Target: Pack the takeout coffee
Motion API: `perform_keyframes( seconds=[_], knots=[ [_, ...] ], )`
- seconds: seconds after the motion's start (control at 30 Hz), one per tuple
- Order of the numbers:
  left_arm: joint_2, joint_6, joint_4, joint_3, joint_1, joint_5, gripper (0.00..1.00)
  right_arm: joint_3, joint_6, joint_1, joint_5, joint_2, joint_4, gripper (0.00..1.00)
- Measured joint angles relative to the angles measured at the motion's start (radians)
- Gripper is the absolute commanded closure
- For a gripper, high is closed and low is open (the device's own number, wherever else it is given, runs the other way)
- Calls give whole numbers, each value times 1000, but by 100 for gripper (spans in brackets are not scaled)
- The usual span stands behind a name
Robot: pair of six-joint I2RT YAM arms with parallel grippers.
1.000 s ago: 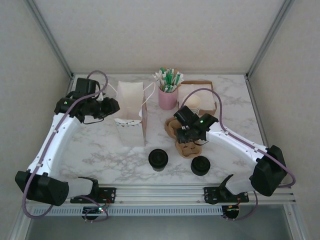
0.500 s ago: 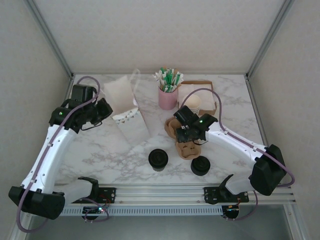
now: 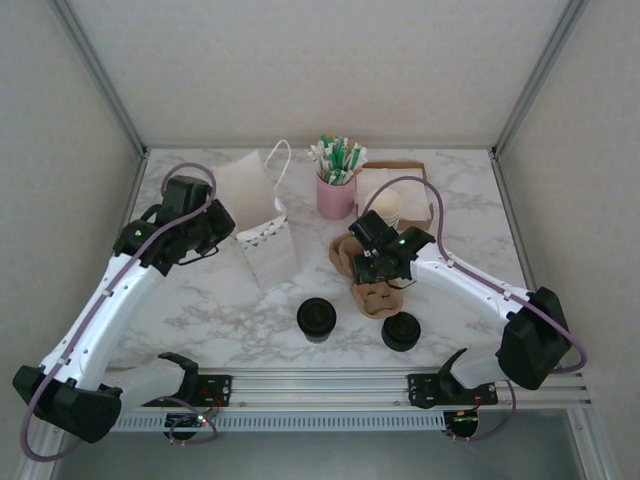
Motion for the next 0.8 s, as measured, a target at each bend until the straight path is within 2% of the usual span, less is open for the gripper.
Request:
perform_keyframes(
  seconds=[0.23,0.37,0.53,0.6,0.67,0.8],
  knots=[
    [7,5,-2,29,-13,-13,50,0,0,0,-12,1,0,52],
    [6,21,-10,58,-13,-21,35,0,-3,0,-18,7,-1,55],
    [2,53,-35,118,-13,-31,28,1,-3,0,-19,10,-3,60],
    [-2,70,-47,143,-13,-38,26,3,-3,0,-19,10,-6,66],
    [-9,87,-63,171,-13,-49,25,10,0,0,-18,10,-16,67],
    [-24,140,-100,240,-13,-72,15,23,0,0,-19,10,-44,67]
  ],
)
